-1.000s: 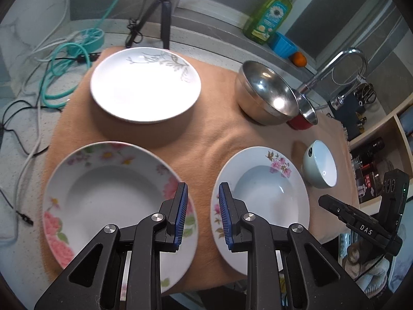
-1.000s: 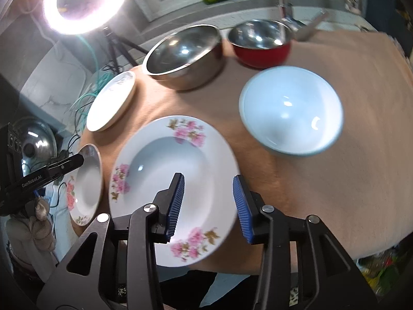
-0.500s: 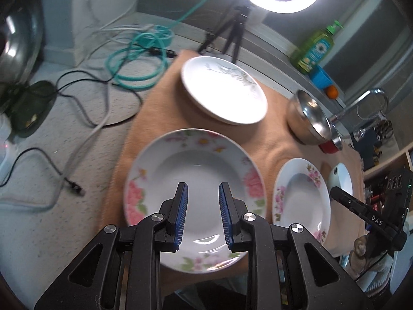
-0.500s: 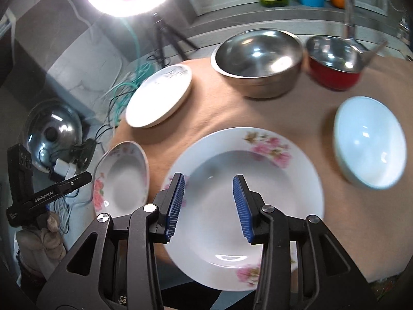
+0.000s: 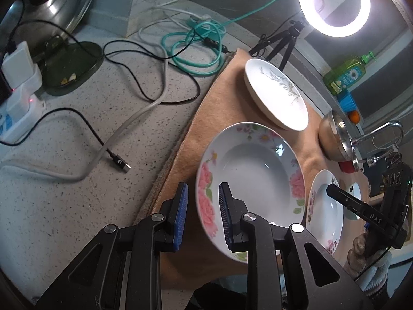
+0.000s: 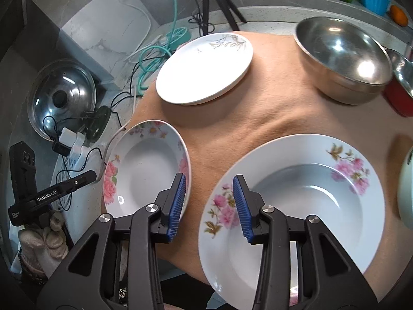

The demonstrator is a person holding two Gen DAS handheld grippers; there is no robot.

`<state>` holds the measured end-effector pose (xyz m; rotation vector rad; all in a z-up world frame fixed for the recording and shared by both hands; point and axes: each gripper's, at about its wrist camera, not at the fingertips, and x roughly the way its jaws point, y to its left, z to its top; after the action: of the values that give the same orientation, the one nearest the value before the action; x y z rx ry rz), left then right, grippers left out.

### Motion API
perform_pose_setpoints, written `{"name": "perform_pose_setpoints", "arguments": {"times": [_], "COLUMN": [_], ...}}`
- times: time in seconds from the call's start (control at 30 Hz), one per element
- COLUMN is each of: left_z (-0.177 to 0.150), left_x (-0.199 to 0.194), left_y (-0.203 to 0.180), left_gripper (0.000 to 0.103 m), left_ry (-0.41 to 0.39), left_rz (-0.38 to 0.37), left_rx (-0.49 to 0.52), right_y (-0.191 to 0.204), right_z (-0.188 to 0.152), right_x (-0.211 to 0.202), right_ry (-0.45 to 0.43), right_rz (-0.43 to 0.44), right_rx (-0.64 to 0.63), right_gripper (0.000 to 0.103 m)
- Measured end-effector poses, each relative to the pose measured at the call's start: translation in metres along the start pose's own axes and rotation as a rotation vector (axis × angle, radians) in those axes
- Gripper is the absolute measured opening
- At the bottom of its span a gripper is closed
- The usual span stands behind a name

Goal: Organize plates and bowls
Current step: 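Close both grippers on the rim of the pink-rose deep plate, then lift the pink-rose plate and lower it onto the pink-blossom deep plate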

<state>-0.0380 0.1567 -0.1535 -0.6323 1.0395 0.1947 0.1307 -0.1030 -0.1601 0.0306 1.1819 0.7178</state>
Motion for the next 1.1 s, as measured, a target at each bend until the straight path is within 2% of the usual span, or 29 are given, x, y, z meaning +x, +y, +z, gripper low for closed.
{"name": "perform_pose_setpoints", "arguments": {"times": [0.1,0.3,0.53,0.93,1.0,1.1], "left_z": [-0.001,-0.001,-0.001,-0.002,-0.002,-0.002], "left_x": [0.003,0.009,0.014,0.024,0.025,0.028], "left_y": [0.003,0.009,0.013,0.011,0.010,0.010], "left_gripper": [0.023,0.023,0.023,0.023,0.018,0.016], "left_ry": [0.010,0.030,0.044,0.070,0.072,0.078], "left_rz": [-0.012,-0.024,-0.037,-0.058,-0.062,-0.068], "left_rx": [-0.018,-0.040,-0.056,-0.056,-0.052,-0.047], "right_y": [0.004,0.007,0.013,0.015,0.014,0.013], "right_z": [0.005,0.009,0.013,0.013,0.013,0.013], "right_x": [0.014,0.034,0.048,0.062,0.062,0.062], "right_ry": [0.034,0.079,0.106,0.137,0.138,0.137], "right_rz": [0.012,0.032,0.049,0.073,0.075,0.081], "right_rx": [-0.011,-0.010,-0.024,-0.015,-0.012,-0.008], "right_gripper": [0.031,0.025,0.023,0.011,0.010,0.010]}}
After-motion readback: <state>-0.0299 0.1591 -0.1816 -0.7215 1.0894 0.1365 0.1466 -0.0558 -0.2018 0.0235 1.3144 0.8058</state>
